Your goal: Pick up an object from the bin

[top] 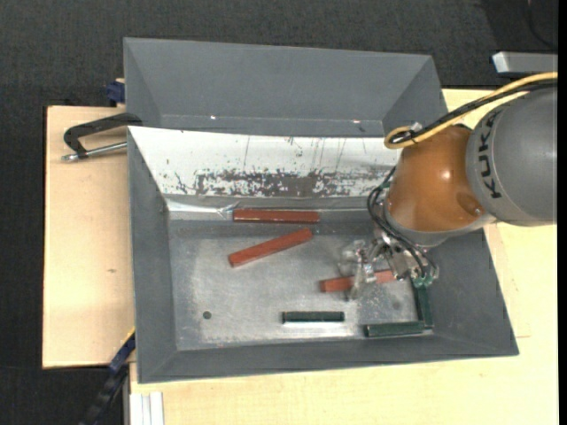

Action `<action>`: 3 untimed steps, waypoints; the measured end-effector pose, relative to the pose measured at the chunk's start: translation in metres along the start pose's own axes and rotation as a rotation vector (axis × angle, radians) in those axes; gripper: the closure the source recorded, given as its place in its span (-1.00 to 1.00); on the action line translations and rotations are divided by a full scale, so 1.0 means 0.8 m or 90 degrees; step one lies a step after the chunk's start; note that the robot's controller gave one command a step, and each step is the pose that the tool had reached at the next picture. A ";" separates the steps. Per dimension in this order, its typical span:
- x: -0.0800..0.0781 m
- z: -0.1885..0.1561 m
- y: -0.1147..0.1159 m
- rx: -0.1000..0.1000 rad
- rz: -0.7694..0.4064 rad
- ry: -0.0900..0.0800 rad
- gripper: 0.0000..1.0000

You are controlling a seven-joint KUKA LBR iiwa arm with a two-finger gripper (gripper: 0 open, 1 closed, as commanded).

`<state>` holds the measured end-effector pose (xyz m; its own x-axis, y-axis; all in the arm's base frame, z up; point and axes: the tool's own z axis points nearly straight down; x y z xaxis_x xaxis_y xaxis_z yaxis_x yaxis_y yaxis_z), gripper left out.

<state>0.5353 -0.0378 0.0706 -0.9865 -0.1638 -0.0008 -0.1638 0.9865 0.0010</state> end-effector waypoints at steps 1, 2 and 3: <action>0.000 0.000 0.000 0.000 0.000 0.000 1.00; 0.007 -0.200 0.012 0.002 -0.102 -0.006 1.00; 0.008 -0.198 0.012 0.001 -0.102 -0.004 1.00</action>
Offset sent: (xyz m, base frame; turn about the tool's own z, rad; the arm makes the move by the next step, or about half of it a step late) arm -0.0095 0.0073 0.1570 -0.1605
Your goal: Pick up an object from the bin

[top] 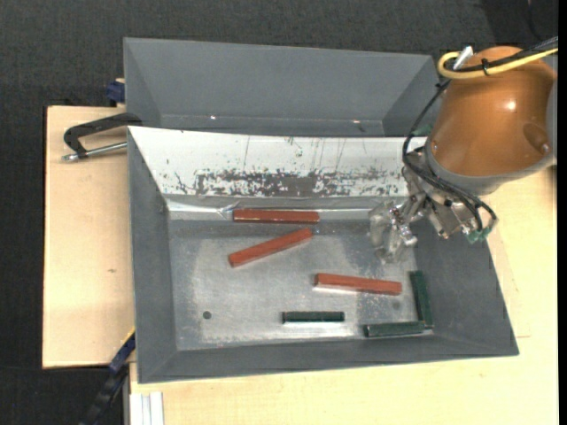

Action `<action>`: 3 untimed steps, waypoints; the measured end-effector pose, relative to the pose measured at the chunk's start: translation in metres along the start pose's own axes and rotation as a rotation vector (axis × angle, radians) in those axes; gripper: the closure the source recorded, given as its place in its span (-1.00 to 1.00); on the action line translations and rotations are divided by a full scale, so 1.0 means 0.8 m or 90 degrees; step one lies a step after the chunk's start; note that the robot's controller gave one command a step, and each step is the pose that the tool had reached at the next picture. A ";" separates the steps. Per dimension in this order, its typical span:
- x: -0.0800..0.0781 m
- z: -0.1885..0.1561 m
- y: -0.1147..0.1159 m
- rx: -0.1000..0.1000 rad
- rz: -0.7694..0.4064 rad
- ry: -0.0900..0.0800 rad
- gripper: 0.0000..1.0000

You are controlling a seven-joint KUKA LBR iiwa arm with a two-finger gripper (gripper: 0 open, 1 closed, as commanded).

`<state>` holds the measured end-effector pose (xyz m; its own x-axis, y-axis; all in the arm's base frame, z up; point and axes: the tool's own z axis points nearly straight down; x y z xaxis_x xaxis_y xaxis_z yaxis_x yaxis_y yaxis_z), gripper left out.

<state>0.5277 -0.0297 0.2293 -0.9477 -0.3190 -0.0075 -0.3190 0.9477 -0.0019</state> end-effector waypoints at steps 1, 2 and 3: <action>-0.061 -0.010 0.061 -0.002 0.009 -0.001 -1.00; -0.060 -0.010 0.060 -0.001 0.010 0.000 -1.00; -0.042 0.046 0.063 0.000 -0.005 -0.001 -1.00</action>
Offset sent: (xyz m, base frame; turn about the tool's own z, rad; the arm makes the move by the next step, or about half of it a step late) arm 0.0000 0.0000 0.0000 0.0000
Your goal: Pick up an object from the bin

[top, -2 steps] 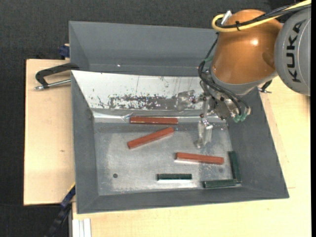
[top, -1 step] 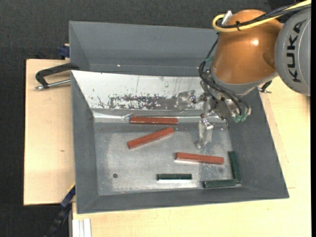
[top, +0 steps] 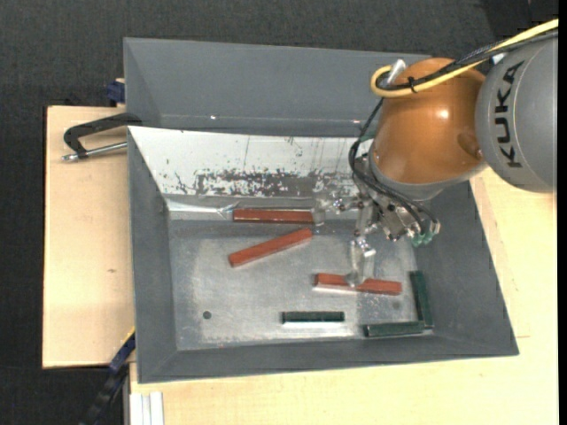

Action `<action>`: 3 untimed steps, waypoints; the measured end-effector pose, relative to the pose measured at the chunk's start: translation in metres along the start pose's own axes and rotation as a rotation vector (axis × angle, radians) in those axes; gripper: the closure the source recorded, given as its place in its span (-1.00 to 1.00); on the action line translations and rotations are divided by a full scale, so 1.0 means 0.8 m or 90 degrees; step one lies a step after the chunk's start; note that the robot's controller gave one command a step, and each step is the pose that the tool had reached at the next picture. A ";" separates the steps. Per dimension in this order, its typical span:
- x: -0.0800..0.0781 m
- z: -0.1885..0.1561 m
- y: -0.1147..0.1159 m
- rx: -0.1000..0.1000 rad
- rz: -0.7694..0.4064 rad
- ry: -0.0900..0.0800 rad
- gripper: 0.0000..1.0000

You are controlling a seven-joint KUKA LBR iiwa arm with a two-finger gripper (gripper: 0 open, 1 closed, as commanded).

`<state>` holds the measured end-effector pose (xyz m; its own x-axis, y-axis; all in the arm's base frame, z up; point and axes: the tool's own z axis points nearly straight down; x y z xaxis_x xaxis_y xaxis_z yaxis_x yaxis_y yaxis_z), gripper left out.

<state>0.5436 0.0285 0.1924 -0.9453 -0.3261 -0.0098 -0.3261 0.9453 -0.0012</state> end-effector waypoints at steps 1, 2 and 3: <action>-0.012 0.059 -0.041 -0.001 -0.003 0.002 -1.00; 0.017 0.107 -0.063 0.000 -0.076 0.001 -1.00; 0.030 0.152 -0.063 -0.002 -0.040 0.006 1.00</action>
Offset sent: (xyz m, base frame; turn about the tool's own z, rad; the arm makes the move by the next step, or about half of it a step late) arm -0.0132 -0.0698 -0.1196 -0.1886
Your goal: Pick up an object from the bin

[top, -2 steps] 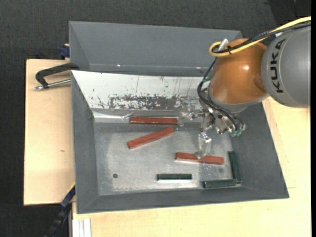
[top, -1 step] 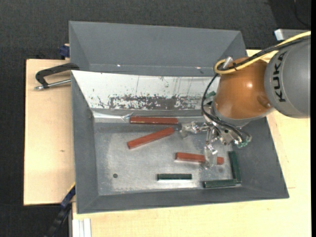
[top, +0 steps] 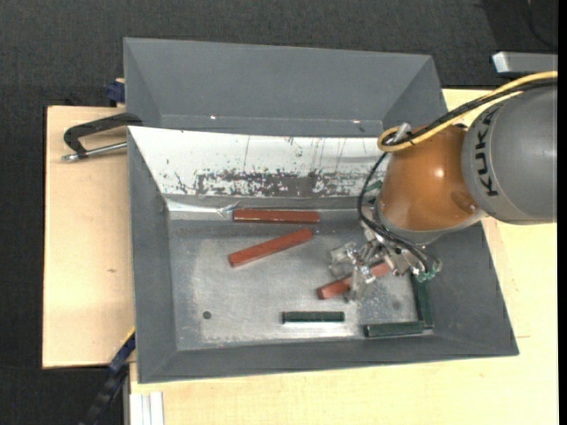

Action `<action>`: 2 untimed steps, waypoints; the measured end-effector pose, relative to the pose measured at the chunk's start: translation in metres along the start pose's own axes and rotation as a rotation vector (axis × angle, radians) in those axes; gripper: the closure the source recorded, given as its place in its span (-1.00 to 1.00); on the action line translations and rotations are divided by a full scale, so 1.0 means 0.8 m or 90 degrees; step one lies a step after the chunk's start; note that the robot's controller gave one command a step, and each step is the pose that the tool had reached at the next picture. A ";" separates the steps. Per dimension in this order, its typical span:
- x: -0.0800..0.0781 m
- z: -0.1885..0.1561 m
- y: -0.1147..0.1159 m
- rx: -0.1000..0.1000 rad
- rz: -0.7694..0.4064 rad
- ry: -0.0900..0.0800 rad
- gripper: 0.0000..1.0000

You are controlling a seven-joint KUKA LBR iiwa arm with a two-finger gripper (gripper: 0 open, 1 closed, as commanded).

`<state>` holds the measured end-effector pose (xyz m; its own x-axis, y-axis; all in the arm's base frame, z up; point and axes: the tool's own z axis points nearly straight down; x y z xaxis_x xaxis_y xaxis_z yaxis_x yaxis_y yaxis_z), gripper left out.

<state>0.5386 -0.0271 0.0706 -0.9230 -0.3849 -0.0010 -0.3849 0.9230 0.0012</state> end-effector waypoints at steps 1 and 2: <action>0.000 0.000 0.000 0.000 0.000 0.000 1.00; -0.016 -0.049 -0.003 -0.001 -0.002 0.001 1.00</action>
Offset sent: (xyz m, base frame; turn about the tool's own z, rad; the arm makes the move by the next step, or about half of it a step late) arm 0.0227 0.0027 0.0668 -0.0057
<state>0.5516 -0.0247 0.1099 -0.9219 -0.3874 0.0011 -0.3874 0.9219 0.0024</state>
